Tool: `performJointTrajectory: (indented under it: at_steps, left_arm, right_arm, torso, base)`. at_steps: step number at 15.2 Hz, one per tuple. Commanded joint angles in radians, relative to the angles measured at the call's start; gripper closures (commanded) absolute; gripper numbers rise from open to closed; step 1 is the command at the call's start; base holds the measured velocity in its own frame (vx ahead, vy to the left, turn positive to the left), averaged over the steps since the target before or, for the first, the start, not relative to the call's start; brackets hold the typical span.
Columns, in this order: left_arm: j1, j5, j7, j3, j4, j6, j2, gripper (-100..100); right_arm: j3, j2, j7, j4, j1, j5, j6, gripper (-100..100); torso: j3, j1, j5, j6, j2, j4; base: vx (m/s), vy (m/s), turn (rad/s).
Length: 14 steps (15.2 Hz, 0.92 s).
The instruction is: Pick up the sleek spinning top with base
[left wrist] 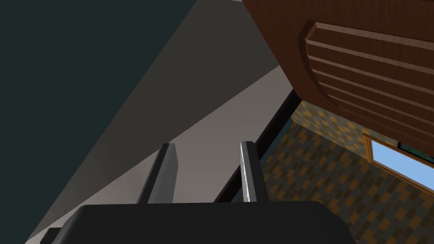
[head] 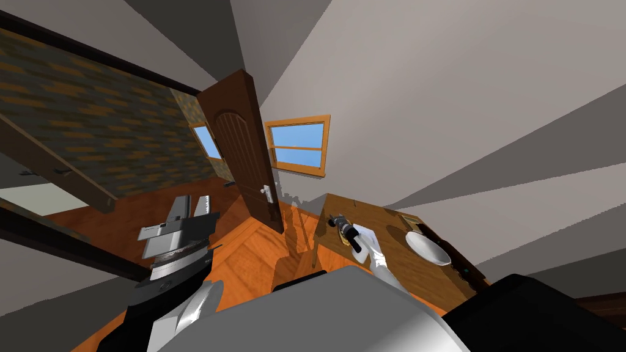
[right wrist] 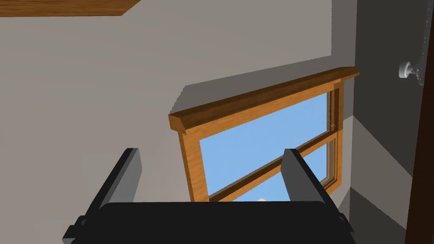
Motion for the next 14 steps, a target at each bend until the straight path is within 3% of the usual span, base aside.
performJointTrajectory:
  at_steps: [1,9,11,12,14]
  left_arm:
    - [0.0,0.0,0.0,0.0,0.0,0.0,0.0,0]
    - [0.0,0.0,0.0,0.0,0.0,0.0,0.0,0]
    - [0.0,0.0,0.0,0.0,0.0,0.0,0.0,0]
    - [0.0,0.0,0.0,0.0,0.0,0.0,0.0,0]
    - [0.0,0.0,0.0,0.0,0.0,0.0,0.0,0]
  right_arm:
    - [0.0,0.0,0.01,0.038,-0.013,0.014,0.004,-100]
    - [0.009,-0.001,0.089,0.206,-0.09,0.147,0.049,-100]
    - [0.009,-0.001,0.089,0.221,-0.09,0.147,0.049,-100]
    - [0.011,0.0,0.107,0.256,-0.108,0.177,0.059,-100]
    - [0.011,0.0,0.107,0.263,-0.108,0.177,0.059,-100]
  torso:
    - [0.0,0.0,0.0,0.0,0.0,0.0]
    - [0.0,0.0,0.0,0.0,0.0,0.0]
    - [0.0,0.0,0.0,0.0,0.0,0.0]
    - [0.0,0.0,0.0,0.0,0.0,0.0]
    - [0.0,-0.001,0.0,0.0,0.0,0.0]
  base:
    - [0.008,0.014,0.016]
    - [0.008,0.014,0.046]
    - [0.009,0.013,0.032]
    - [0.008,0.011,0.034]
    - [0.006,0.01,0.033]
